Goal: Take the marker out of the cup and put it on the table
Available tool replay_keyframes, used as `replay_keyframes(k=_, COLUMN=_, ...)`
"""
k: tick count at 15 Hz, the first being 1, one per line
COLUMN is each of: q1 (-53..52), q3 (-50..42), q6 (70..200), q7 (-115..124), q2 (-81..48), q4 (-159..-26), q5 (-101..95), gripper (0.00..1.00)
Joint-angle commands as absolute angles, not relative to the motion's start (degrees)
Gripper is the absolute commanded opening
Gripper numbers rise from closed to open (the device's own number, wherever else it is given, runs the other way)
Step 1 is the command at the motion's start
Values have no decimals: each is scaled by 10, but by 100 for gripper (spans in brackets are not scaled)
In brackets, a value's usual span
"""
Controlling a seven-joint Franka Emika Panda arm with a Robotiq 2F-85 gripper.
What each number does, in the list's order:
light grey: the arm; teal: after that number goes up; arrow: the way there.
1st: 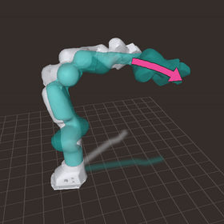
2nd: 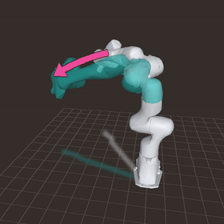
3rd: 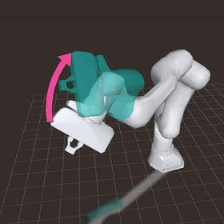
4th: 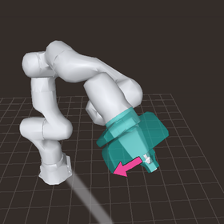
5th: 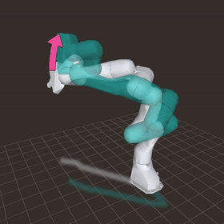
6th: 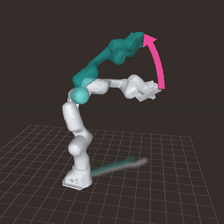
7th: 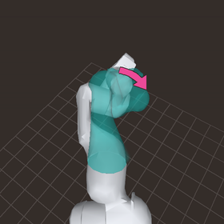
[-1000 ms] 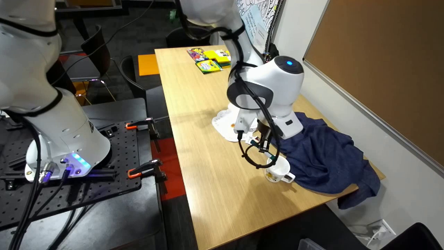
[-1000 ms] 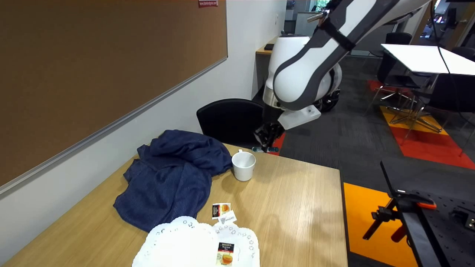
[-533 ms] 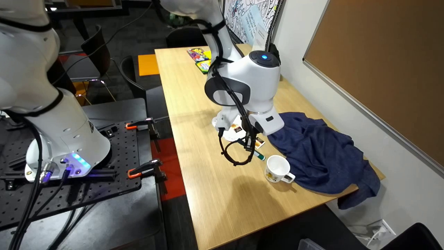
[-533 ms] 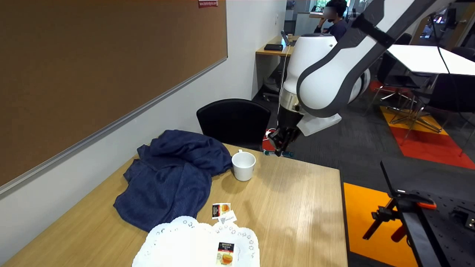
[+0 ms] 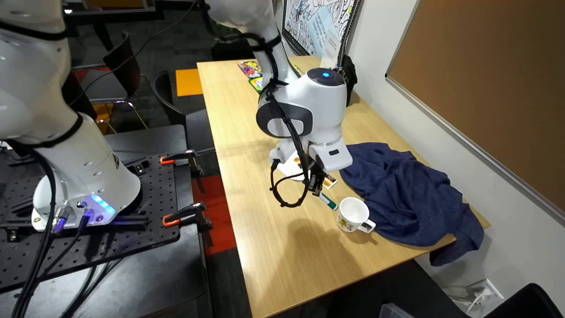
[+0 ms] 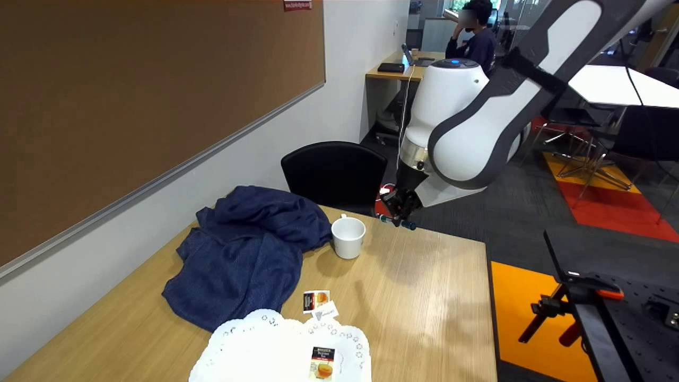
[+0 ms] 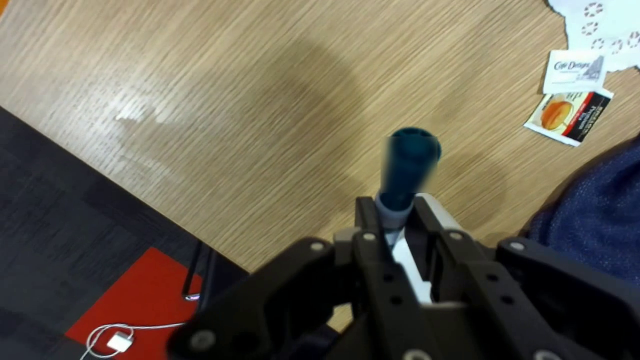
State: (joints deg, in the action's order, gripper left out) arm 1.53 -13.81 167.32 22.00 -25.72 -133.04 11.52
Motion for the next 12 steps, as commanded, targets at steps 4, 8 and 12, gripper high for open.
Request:
replay_keyframes(k=4, q1=-78, q3=-193, q6=1735, q7=329, q2=-267, q4=-1390, q5=124, gripper=5)
replay_keyframes(k=8, q1=-99, q3=-193, q6=1736, q7=379, q2=-308, q4=-1376, q5=144, gripper=5)
replay_keyframes(k=12, q1=-107, q3=-187, q6=1757, q7=425, q2=-366, q4=-1348, q5=164, gripper=5)
